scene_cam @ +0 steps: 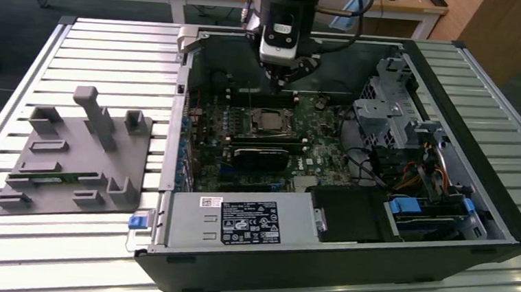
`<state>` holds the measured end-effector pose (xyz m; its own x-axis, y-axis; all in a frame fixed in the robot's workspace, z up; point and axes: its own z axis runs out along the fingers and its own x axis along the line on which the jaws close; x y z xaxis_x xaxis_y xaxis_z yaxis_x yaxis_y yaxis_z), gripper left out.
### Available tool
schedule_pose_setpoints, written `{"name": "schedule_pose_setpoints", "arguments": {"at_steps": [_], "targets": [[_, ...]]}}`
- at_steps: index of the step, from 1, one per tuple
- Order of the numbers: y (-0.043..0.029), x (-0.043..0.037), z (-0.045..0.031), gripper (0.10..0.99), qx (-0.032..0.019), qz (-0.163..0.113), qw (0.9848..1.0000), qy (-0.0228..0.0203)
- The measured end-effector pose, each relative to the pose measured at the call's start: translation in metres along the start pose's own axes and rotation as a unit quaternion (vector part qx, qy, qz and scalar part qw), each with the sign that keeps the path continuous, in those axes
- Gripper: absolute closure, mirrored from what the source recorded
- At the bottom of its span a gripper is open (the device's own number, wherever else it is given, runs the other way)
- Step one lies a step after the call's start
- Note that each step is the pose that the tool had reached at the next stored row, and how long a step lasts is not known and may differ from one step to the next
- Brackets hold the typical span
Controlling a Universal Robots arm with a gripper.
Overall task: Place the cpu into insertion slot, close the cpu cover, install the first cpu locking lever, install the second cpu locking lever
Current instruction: 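Close the cpu cover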
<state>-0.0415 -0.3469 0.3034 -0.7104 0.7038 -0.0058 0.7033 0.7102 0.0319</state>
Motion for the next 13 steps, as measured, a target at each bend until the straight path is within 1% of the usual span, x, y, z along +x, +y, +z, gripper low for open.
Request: {"name": "schedule_pose_setpoints", "arguments": {"at_steps": [2,4,8,12,13], "targets": [[-0.0001,0.0000,0.0019,0.980,0.0001,0.018,0.9998,-0.0006],[-0.0001,0.0000,0.0034,0.980,0.0002,0.036,0.9994,-0.0012],[-0.0002,0.0001,0.0061,0.980,0.0004,0.070,0.9975,-0.0023],[-0.0002,0.0001,0.0085,0.980,0.0006,0.103,0.9947,-0.0033],[-0.0002,0.0001,0.0101,0.980,0.0008,0.125,0.9922,-0.0040]]}}
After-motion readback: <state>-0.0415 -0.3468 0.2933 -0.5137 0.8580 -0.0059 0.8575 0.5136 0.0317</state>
